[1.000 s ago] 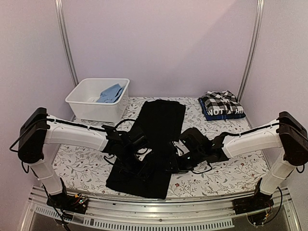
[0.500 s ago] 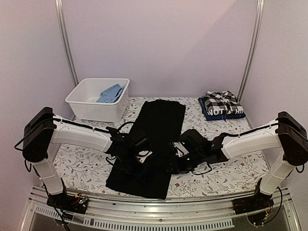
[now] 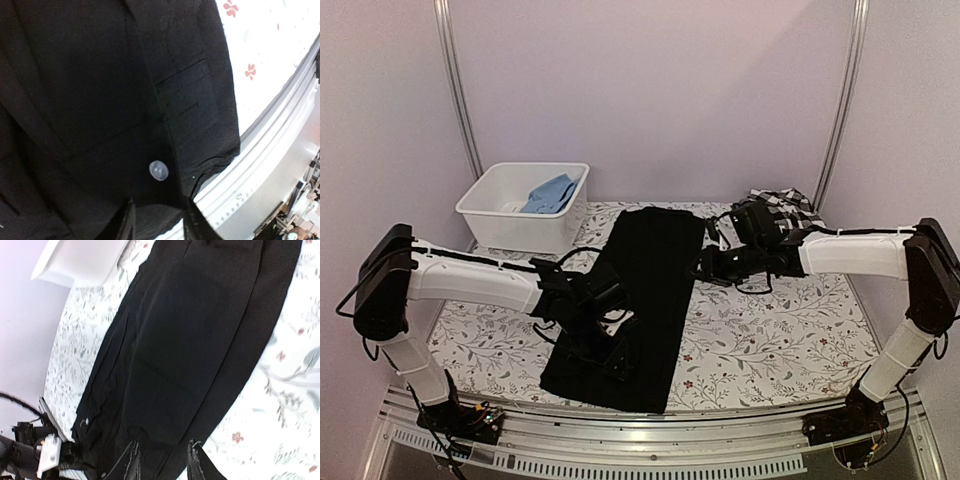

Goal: Fold and stack the long sleeve shirts
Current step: Adjust the sleeve of the rectangle-folded shirt, then adjust the rectangle-folded shirt at the center of the board.

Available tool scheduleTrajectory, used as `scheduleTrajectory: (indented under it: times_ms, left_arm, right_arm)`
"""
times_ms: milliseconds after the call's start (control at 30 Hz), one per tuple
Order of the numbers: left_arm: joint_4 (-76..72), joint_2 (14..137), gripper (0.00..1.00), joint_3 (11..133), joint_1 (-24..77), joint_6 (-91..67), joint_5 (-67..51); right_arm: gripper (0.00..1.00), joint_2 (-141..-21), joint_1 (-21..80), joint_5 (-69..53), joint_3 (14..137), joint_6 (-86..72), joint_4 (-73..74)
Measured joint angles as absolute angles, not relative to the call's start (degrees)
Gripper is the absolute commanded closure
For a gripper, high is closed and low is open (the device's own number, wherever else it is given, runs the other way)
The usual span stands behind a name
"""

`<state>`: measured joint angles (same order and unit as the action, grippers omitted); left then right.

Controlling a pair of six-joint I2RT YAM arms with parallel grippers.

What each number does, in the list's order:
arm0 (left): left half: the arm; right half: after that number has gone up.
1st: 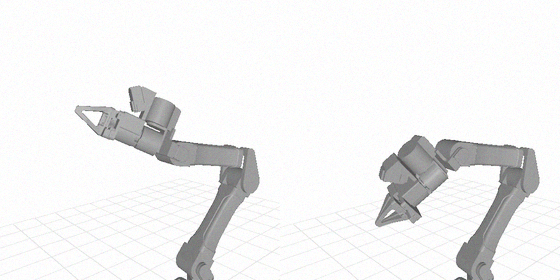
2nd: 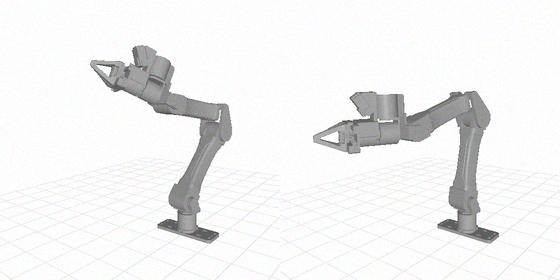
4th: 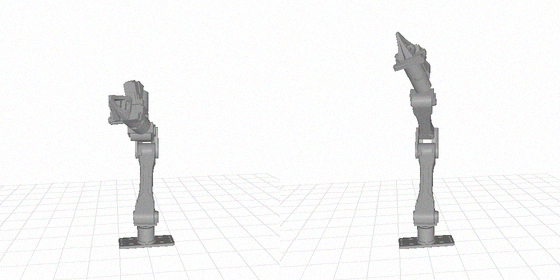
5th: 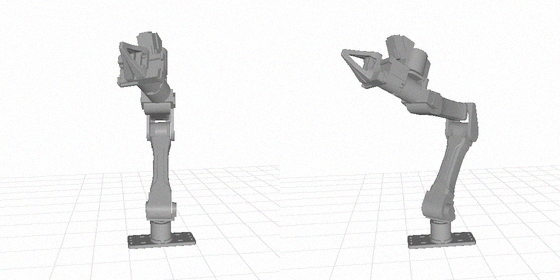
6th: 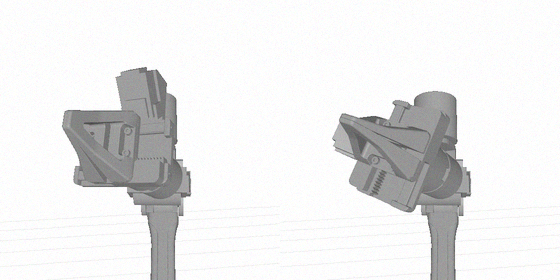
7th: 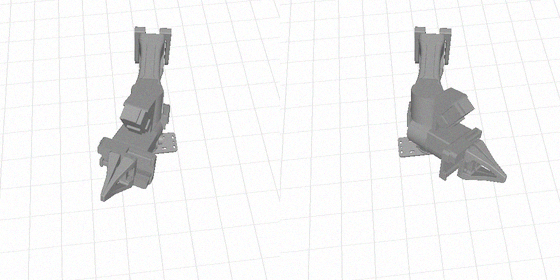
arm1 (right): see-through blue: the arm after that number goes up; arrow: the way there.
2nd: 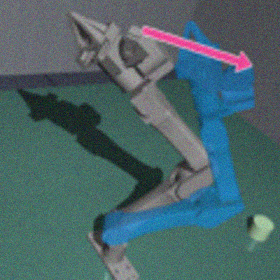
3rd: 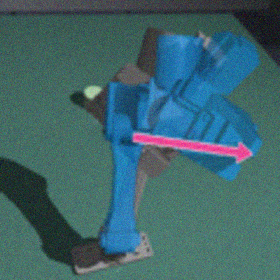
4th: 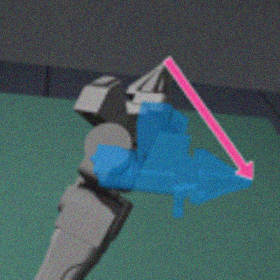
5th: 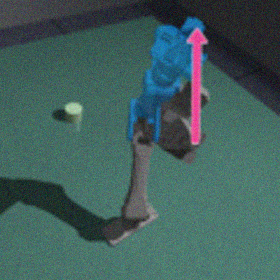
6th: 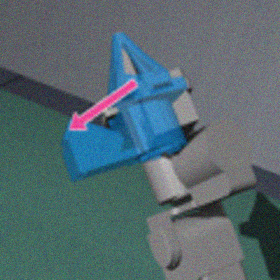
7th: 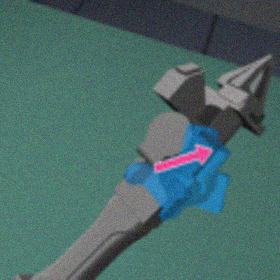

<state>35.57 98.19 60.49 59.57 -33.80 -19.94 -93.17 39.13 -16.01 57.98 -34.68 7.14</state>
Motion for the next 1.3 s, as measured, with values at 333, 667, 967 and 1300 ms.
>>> scheduleTrajectory:
  times_ms: [333, 667, 967, 1300]
  left_arm:
    - [36.6, 90.6, 0.55, 64.0, 51.6, -35.7, -12.3]
    - [29.1, 89.5, 0.56, 54.9, 33.9, -35.5, -11.3]
    - [26.2, 88.4, 0.51, 43.3, 30.8, -36.0, -14.6]
    - [20.6, 83.2, 0.70, 35.6, 32.7, -39.6, -21.2]
  right_arm:
    - [0.70, -107.8, 31.2, -22.6, 74.3, -30.2, 2.4]
    - [0.81, -122.5, 37.4, -30.7, 87.2, -33.1, -1.6]
    - [0.83, -133.6, 39.4, -33.4, 94.8, -35.6, -3.0]
    - [0.78, -139.0, 39.3, -32.2, 97.1, -35.0, -1.2]
